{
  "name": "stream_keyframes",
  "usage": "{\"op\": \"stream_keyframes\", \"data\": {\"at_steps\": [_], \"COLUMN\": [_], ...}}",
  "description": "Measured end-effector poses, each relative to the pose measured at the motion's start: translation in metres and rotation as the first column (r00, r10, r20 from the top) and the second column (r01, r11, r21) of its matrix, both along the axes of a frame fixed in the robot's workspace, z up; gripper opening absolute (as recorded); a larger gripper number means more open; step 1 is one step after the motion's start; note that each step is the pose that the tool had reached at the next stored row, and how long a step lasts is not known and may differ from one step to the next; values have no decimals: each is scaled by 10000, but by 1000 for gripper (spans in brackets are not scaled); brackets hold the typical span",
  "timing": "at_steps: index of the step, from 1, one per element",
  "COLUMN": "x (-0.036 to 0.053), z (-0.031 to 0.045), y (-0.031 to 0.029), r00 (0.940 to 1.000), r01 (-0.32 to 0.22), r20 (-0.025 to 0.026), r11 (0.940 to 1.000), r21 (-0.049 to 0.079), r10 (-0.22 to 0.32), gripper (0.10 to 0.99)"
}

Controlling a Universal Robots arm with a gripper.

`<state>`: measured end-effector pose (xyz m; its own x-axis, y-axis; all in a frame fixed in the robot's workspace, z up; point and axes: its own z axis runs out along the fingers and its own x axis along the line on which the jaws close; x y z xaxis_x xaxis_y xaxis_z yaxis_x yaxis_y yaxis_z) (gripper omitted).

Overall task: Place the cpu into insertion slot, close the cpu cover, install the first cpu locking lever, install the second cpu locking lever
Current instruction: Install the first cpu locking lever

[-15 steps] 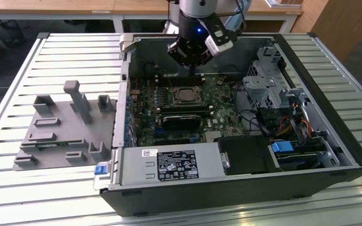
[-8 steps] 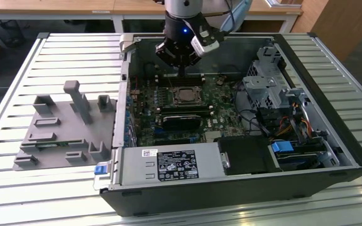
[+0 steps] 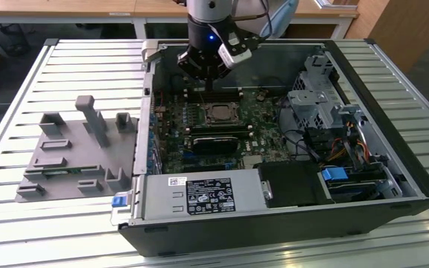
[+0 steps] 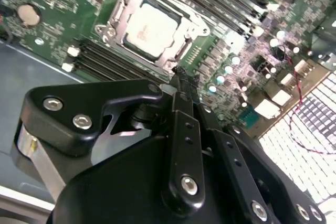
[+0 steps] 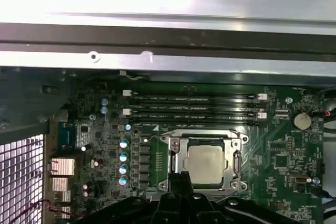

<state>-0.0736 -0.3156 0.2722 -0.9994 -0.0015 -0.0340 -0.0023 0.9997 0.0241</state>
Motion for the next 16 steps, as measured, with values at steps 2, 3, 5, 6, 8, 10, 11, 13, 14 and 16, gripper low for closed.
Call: {"op": "stream_keyframes", "data": {"at_steps": [2, 3, 5, 6, 8, 10, 11, 13, 14, 16], "x": [-46, -73, -134, -163, -214, -259, -278, -311, -324, -338], "z": [-12, -18, -27, -34, -47, -59, -65, -79, -86, -96], "y": [0, 0, 0, 0, 0, 0, 0, 1, 4, 14], "r00": [10000, 10000, 10000, 10000, 10000, 10000, 10000, 10000, 10000, 10000], "r01": [0, 0, 0, 0, 1, 0, 0, 1, 0, 0], "r20": [0, 1, 3, 5, 10, 12, 13, 15, 16, 15], "r11": [10000, 10000, 10000, 10000, 10000, 10000, 10000, 10000, 10000, 10000], "r21": [-1, 0, -2, 0, 1, 1, 0, 0, 1, -1], "r10": [0, 0, 0, 0, -1, 0, 0, -1, 0, 0], "gripper": [106, 106, 106, 106, 106, 106, 106, 106, 106, 106]}}
